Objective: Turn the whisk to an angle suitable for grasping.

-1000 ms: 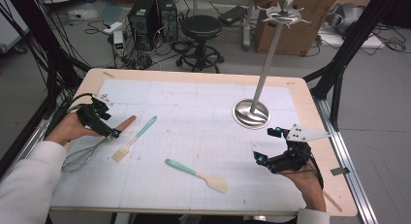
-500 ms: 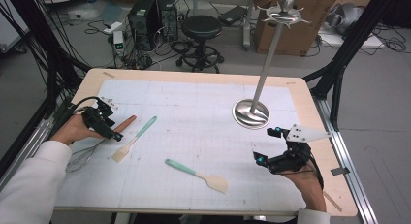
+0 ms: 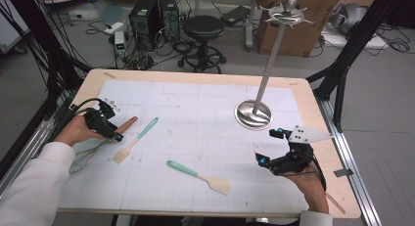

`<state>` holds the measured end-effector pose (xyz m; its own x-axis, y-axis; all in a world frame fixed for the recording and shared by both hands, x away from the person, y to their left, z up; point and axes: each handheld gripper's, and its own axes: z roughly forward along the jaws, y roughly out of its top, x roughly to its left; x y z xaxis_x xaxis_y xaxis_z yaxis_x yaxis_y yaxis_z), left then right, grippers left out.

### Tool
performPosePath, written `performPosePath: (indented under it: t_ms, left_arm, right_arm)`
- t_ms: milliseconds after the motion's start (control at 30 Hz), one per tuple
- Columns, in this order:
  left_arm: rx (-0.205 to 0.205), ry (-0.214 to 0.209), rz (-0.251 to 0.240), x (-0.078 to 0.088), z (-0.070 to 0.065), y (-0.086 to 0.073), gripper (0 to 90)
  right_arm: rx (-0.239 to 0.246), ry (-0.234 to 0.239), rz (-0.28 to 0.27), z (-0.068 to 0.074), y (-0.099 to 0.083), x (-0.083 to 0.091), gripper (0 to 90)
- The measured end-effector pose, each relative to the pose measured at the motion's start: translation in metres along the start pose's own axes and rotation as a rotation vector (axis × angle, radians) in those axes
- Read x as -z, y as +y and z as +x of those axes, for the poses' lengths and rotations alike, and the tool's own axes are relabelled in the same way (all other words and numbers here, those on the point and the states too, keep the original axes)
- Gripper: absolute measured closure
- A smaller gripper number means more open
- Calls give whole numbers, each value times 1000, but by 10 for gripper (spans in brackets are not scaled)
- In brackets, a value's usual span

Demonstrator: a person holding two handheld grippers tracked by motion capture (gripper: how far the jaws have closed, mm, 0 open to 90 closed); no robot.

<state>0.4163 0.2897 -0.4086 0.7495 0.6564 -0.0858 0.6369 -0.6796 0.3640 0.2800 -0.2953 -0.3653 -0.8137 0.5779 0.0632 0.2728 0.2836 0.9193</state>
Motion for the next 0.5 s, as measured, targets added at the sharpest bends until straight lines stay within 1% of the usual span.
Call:
performPosePath:
  t_ms: [100, 167, 233, 300, 367, 433, 500]
  left_arm:
    - [4, -4, 9, -1, 0, -1, 439]
    - [-3, -11, 14, -1, 0, 0, 497]
    - [0, -2, 23, -2, 0, 0, 531]
    - [15, 9, 26, -2, -1, 1, 542]
    - [16, 25, 33, -2, -2, 1, 561]
    - [21, 42, 40, -1, -2, 1, 601]
    - [32, 50, 46, -1, -3, 1, 625]
  right_arm:
    - [0, 0, 0, 0, 0, 0, 2]
    - [0, 0, 2, 0, 0, 0, 2]
    - [0, -2, 0, 0, 0, 0, 2]
    - [-2, -3, -1, 0, 0, 0, 2]
    - [0, -4, -3, 0, 0, 0, 2]
    - [0, -5, -3, 0, 0, 0, 2]
    - [-1, -4, -1, 0, 0, 0, 2]
